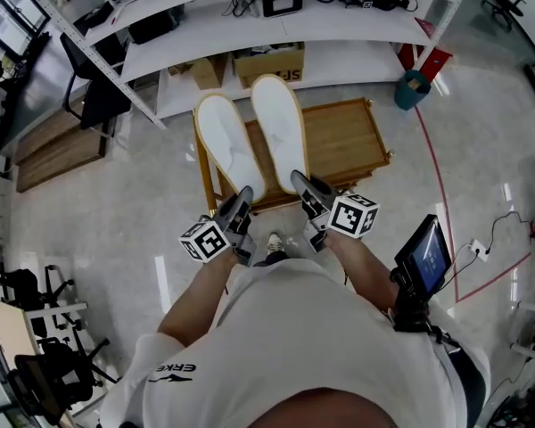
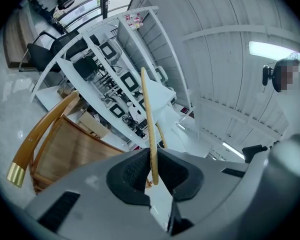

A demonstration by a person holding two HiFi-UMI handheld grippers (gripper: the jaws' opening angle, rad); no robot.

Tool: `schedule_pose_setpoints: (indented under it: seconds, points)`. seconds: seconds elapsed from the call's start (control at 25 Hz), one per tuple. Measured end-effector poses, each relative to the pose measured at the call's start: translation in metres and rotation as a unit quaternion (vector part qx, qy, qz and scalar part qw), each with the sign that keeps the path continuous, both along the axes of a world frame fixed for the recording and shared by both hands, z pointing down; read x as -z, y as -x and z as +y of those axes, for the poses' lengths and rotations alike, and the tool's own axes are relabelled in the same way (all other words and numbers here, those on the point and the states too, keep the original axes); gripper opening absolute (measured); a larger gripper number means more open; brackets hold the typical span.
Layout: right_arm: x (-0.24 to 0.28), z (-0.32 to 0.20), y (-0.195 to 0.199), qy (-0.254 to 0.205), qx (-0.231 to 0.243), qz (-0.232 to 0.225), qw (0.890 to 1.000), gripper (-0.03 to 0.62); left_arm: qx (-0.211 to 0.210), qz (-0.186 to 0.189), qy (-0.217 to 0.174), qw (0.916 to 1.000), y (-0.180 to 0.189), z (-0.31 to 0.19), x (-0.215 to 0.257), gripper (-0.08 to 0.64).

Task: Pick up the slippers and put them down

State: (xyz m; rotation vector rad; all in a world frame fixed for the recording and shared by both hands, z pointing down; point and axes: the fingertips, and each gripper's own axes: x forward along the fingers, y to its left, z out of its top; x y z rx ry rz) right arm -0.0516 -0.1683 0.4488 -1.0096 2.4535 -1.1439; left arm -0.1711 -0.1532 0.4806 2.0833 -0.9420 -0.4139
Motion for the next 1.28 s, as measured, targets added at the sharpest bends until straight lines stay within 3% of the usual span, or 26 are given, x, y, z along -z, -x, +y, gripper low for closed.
schedule_pose_setpoints:
  seconds: [0.56,0.92,1.28]
  points:
    - [-0.004,-0.005,-0.008,0.005,-0.034,0.002,0.999,0.034,-0.033,0.002,0.006,0.9994,-0.010,-0.011,-0.003,0.034]
    - [-0.007,-0.022,-0.041,0.004,-0.102,0.007,0.995,0.034,-0.102,0.006,0.009,0.9947,-0.043,-0.043,-0.006,0.034]
    - [-0.011,-0.038,-0.072,0.006,-0.185,0.006,0.983,0.034,-0.185,0.013,0.011,0.9825,-0.078,-0.075,-0.012,0.034]
